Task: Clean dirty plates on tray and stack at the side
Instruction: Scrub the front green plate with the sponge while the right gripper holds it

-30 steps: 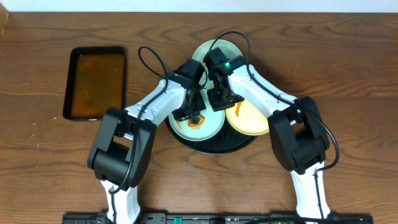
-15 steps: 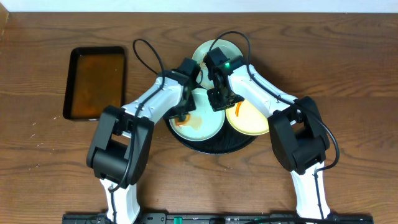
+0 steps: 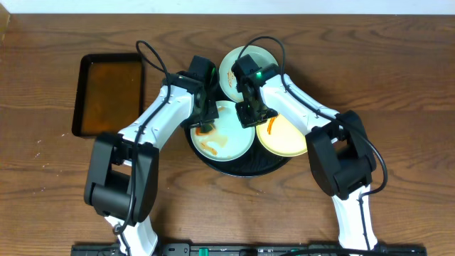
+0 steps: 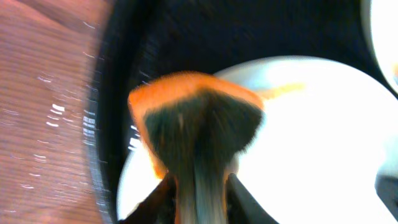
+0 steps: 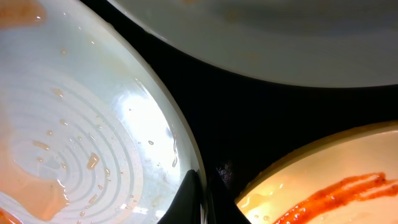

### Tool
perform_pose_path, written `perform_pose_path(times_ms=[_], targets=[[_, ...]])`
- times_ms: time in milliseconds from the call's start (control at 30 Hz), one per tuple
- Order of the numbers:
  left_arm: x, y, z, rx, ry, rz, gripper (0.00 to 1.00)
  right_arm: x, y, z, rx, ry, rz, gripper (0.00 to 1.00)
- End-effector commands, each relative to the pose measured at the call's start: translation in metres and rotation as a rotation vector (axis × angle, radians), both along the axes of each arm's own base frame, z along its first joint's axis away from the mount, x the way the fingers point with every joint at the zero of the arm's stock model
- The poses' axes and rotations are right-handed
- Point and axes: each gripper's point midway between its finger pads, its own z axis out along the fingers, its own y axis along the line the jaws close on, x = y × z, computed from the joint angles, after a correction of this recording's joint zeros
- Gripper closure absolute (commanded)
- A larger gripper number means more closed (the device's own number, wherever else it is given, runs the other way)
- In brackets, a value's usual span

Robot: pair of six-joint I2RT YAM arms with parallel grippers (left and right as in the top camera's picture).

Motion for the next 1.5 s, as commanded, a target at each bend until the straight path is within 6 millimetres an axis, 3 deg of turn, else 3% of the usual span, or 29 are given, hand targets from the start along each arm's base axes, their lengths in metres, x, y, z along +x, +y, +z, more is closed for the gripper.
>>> perform_pose_path(times_ms=[0,233,400,600,733,867,1033,1267,1467], targets=[[-0.008,-0.020,0.004,-0.121,0.041,-0.033,0.69,0.004,-0.008,-0.010,-0.043,0.001,-0.013,0.99],[-0.012,-0.021,0.000,-0.130,0.059,-0.036,0.59,0.002,-0.004,-0.009,-0.023,0.013,-0.011,0.99],[-0.016,0.004,-0.009,0.009,0.059,-0.023,0.59,0.002,-0.004,-0.009,-0.023,0.013,-0.011,0.99],[-0.024,-0.001,-0.020,0.011,0.064,-0.042,0.60,0.002,-0.004,-0.009,-0.022,0.012,-0.011,0.99],[-0.020,-0.010,-0.019,0.002,0.035,-0.061,0.72,0.002,-0.004,-0.009,-0.023,0.012,-0.011,0.99],[-0.016,-0.012,-0.018,-0.003,0.020,-0.062,0.92,0.002,-0.004,-0.009,-0.023,0.011,-0.011,0.99],[-0.017,-0.015,-0.012,-0.028,0.016,-0.066,0.93,0.002,-0.004,-0.009,-0.023,0.012,-0.011,0.99],[-0.032,-0.052,0.014,-0.258,0.059,-0.112,0.93,0.003,-0.004,-0.009,-0.021,0.009,-0.011,0.99],[-0.040,-0.054,0.001,-0.252,0.105,-0.115,0.93,0.004,-0.003,-0.009,-0.017,0.004,-0.012,0.99]])
